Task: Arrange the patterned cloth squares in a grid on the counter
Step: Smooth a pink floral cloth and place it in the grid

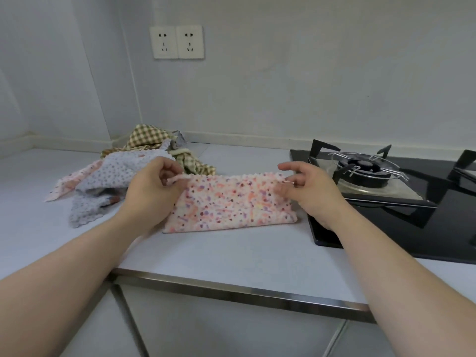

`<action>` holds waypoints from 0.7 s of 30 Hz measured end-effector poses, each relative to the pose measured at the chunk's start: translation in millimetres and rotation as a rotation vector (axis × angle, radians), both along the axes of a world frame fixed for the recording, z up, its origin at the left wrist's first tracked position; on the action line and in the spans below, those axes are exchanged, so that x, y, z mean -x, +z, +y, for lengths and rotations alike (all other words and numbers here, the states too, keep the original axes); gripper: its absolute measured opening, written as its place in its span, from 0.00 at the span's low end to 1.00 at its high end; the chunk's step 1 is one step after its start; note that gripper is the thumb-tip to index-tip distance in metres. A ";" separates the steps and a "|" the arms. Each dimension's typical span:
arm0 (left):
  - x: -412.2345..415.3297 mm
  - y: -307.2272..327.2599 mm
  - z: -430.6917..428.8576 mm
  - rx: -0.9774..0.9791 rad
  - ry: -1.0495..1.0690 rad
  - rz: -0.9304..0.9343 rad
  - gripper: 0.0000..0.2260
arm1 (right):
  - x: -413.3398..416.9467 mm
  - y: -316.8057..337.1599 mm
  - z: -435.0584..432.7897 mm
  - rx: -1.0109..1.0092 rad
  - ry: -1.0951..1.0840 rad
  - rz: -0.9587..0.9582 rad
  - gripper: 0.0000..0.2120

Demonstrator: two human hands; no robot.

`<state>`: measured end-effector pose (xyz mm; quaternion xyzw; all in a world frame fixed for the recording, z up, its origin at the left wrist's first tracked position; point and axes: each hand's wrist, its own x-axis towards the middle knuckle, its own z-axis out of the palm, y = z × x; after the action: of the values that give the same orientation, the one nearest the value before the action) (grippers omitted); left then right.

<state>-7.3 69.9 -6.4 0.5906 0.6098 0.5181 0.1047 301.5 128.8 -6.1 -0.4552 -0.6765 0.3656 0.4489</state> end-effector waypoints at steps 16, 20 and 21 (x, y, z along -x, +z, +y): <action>3.3 22.2 -7.7 0.008 -0.008 -0.135 0.09 | -6.7 -9.9 3.8 0.013 0.014 0.170 0.08; 3.4 20.2 -5.0 0.010 0.011 -0.144 0.08 | -4.8 -6.8 0.7 -0.019 -0.021 0.132 0.07; 3.5 20.7 -4.1 0.015 0.009 -0.156 0.08 | -4.3 -5.9 -0.4 -0.030 -0.032 0.123 0.07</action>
<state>-10.9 65.8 14.3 0.5448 0.6065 0.5583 0.1539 305.8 128.4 -12.0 -0.4360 -0.6457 0.3754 0.5020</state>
